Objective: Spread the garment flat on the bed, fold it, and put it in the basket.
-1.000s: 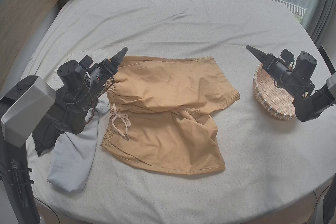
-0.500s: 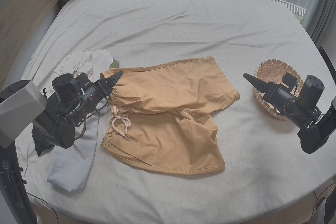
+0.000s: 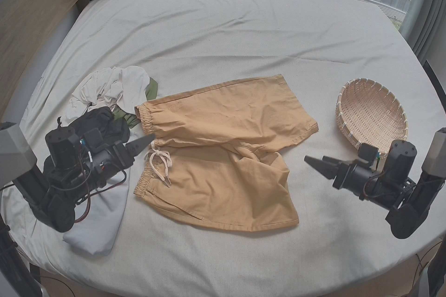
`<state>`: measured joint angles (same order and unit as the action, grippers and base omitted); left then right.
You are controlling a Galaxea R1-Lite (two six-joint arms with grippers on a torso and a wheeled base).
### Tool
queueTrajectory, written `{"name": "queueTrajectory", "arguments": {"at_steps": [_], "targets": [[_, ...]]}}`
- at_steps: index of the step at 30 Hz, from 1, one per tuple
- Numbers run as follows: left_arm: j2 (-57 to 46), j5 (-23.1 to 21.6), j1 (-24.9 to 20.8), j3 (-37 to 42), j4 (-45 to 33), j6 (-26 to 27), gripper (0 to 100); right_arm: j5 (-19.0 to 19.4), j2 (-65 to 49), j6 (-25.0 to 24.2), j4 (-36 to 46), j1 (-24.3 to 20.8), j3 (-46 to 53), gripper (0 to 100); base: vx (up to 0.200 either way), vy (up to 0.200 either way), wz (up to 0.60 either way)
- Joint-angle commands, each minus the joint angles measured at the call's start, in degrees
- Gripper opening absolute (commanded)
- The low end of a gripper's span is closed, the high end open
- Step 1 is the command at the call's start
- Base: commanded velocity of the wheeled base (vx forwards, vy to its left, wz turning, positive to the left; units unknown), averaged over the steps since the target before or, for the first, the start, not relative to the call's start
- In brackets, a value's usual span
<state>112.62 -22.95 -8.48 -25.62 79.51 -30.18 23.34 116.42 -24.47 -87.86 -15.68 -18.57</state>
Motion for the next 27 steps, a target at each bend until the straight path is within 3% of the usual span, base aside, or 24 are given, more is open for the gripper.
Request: {"name": "queueTrajectory", "arguments": {"at_steps": [1,11,23,24,27], "targets": [[-0.3,-4.4,-0.9,8.9,7.6,2.3,100,0.0,5.2,1.3,-0.5,-3.5,4.6,100,0.000,0.000,0.00],[0.5,-4.3,-2.9,9.5,9.3,3.6,100,-0.1,10.9,5.0,-0.6,-3.5,6.7,100,0.000,0.000,0.00],[0.9,-3.8,-5.9,9.7,9.3,3.6,100,-0.1,14.7,5.0,-0.6,-4.2,4.4,100,0.000,0.000,0.00],[0.9,-3.8,-5.9,9.7,9.3,3.6,100,-0.1,14.8,5.0,-0.6,-4.2,4.4,0,0.000,0.000,0.00],[0.9,-3.8,-5.9,9.9,9.3,3.6,100,-0.1,16.0,5.0,-0.6,-4.3,3.6,0,0.000,0.000,0.00]]}}
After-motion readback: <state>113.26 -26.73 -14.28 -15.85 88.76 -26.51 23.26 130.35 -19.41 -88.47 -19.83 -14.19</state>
